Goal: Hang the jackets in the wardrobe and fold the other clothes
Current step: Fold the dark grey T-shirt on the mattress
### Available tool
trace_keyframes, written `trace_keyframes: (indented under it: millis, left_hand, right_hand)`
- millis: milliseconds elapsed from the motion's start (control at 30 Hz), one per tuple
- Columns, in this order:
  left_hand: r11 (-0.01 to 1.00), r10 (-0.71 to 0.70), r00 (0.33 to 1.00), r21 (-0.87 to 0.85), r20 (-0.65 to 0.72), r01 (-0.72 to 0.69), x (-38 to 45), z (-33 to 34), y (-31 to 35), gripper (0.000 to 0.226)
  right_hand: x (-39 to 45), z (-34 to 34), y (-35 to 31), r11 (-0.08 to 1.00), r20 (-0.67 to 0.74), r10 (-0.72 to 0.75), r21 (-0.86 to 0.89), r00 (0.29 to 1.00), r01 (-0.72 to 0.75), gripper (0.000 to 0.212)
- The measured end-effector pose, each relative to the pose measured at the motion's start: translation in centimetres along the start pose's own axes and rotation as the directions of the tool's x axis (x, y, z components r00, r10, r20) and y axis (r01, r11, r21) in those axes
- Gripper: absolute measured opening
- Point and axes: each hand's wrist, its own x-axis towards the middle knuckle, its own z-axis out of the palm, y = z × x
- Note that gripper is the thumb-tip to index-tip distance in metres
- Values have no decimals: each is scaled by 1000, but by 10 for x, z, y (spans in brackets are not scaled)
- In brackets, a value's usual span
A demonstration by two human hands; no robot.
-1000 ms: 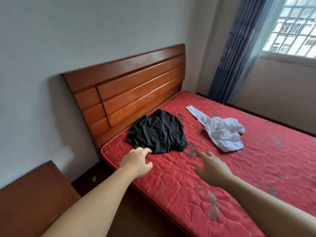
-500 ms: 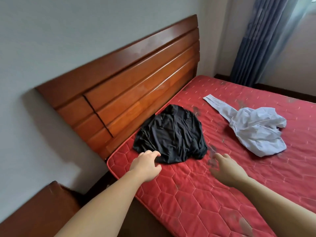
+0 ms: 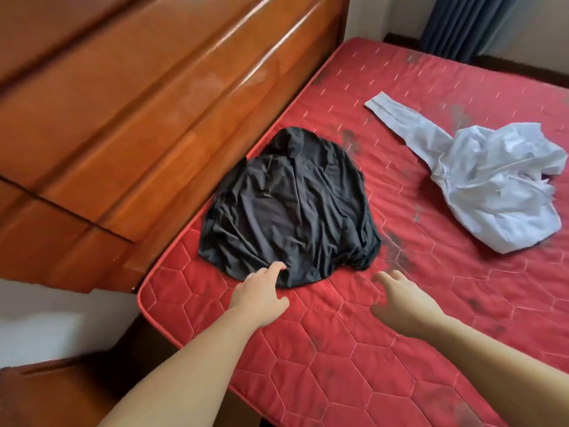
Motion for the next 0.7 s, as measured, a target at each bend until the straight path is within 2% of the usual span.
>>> trace_keyframes:
  millis: [133, 233, 333, 433, 500, 600, 700]
  left_hand:
    - [998, 9, 998, 66, 66, -14, 90, 65, -19, 67]
    - [994, 21, 998, 102, 60, -27, 138, 108, -39, 77]
    - [991, 0, 997, 136, 77, -11, 171, 138, -63, 83]
    - [993, 34, 999, 111, -34, -31, 186, 155, -82, 69]
    - [995, 83, 987, 67, -134, -75, 193, 159, -92, 54]
    - [988, 158, 959, 34, -235, -154, 203, 156, -103, 29]
    - [980, 200, 945, 72, -259, -188, 204, 153, -105, 26]
  right_hand:
    - [69, 67, 2, 993, 78, 96, 62, 992, -101, 56]
    - [115, 114, -7, 992, 138, 76, 86, 988, -89, 60]
    - [153, 150, -21, 991, 111, 30, 123, 993, -43, 72]
    - [181, 170, -37, 995, 58, 34, 90, 998, -39, 79]
    - [199, 174, -46, 998, -26, 35, 60, 999, -33, 70]
    - [219, 171, -51, 1000, -136, -4, 25, 991, 8, 37]
    - [225, 162, -55, 991, -276, -105, 50, 955, 124, 20]
